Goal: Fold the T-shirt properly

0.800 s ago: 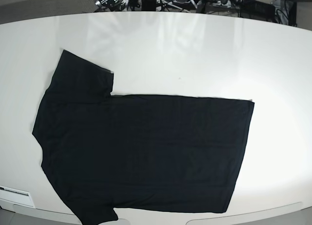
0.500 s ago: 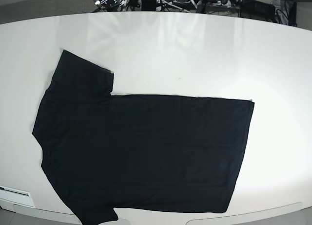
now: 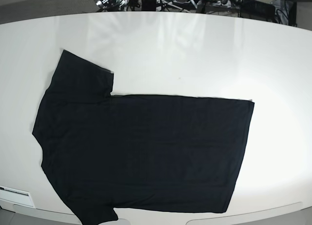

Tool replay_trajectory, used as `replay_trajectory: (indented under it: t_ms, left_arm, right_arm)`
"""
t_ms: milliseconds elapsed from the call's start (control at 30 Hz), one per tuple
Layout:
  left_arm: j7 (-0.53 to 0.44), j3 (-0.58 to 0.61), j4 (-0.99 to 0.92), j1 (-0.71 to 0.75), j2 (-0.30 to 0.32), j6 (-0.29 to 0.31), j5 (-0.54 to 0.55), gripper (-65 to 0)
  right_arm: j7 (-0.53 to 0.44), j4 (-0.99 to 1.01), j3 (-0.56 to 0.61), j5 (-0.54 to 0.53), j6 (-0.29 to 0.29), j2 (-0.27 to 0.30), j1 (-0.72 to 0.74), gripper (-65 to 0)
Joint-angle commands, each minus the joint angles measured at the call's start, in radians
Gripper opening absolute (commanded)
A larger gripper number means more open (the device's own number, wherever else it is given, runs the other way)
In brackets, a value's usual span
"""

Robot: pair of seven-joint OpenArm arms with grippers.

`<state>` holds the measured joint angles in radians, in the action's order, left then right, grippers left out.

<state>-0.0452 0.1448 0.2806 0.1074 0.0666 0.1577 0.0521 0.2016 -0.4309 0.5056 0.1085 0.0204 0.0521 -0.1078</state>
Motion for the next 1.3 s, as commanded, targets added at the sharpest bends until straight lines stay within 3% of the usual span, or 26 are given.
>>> replay_trajectory:
  t_ms: [0, 133, 200, 267, 333, 400, 500, 633, 667, 767, 933, 1133, 1267]
  left_arm:
    - [-0.006, -0.001, 0.005, 0.0, 0.003, 0.002, 0.001, -65.0]
    - [-0.003, -0.001, 0.005, 0.0, 0.003, 0.003, 0.001, -65.0]
    - [0.031, -0.001, 0.017, 0.0, 0.003, 0.002, 0.001, -65.0]
    - [0.092, -0.001, 0.054, 0.01, 0.013, 0.003, 0.011, -65.0]
    - [0.151, -0.001, 0.126, 0.042, 0.032, 0.006, 0.051, -65.0]
    - [0.205, -0.001, 0.214, 0.09, 0.054, 0.006, 0.119, -65.0]
    - [0.249, -0.001, 0.355, 0.182, 0.089, 0.006, 0.156, -65.0]
    - [0.298, -0.001, 0.54, 0.3, 0.144, 0.013, 0.198, -65.0]
    - [0.32, -0.001, 0.584, 0.328, 0.159, 0.024, 0.215, -65.0]
    - [0.342, -0.001, 0.709, 0.425, 0.209, 0.063, 0.246, -65.0]
    - [0.349, -0.001, 0.925, 0.588, 0.301, 0.062, 0.246, -65.0]
    - [0.408, -0.014, 1.265, 0.792, 0.422, 0.014, 0.222, -65.0]
    - [0.445, -0.114, 1.533, 0.949, 0.476, 0.002, 0.169, -65.0]
  right_arm:
    - [-0.006, -0.007, -0.003, 0.0, 0.003, 0.0, 0.0, -65.0]
    - [0.004, -0.007, -0.003, -0.01, 0.003, 0.0, 0.0, -65.0]
    - [0.061, -0.009, -0.003, -0.091, 0.013, 0.002, 0.005, -65.0]
    - [0.135, -0.025, -0.003, -0.24, 0.013, 0.016, 0.005, -65.0]
    - [0.17, -0.051, -0.003, -0.357, -0.053, 0.045, -0.009, -65.0]
    - [0.171, -0.085, -0.003, -0.378, -0.129, 0.075, -0.042, -65.0]
    - [0.157, -0.149, -0.003, -0.401, -0.184, 0.121, -0.122, -65.0]
    - [0.155, -0.281, -0.024, -0.537, -0.337, 0.19, -0.244, -65.0]
    - [0.164, -0.325, -0.046, -0.554, -0.363, 0.207, -0.28, -65.0]
    - [0.176, -0.479, -0.147, -0.565, -0.367, 0.248, -0.405, -65.0]
    - [0.173, -0.815, -0.346, -0.553, -0.362, 0.293, -0.644, -65.0]
    - [0.173, -1.258, -0.556, -0.549, -0.39, 0.298, -0.934, -65.0]
    - [0.169, -1.532, -0.684, -0.54, -0.414, 0.297, -1.089, -65.0]
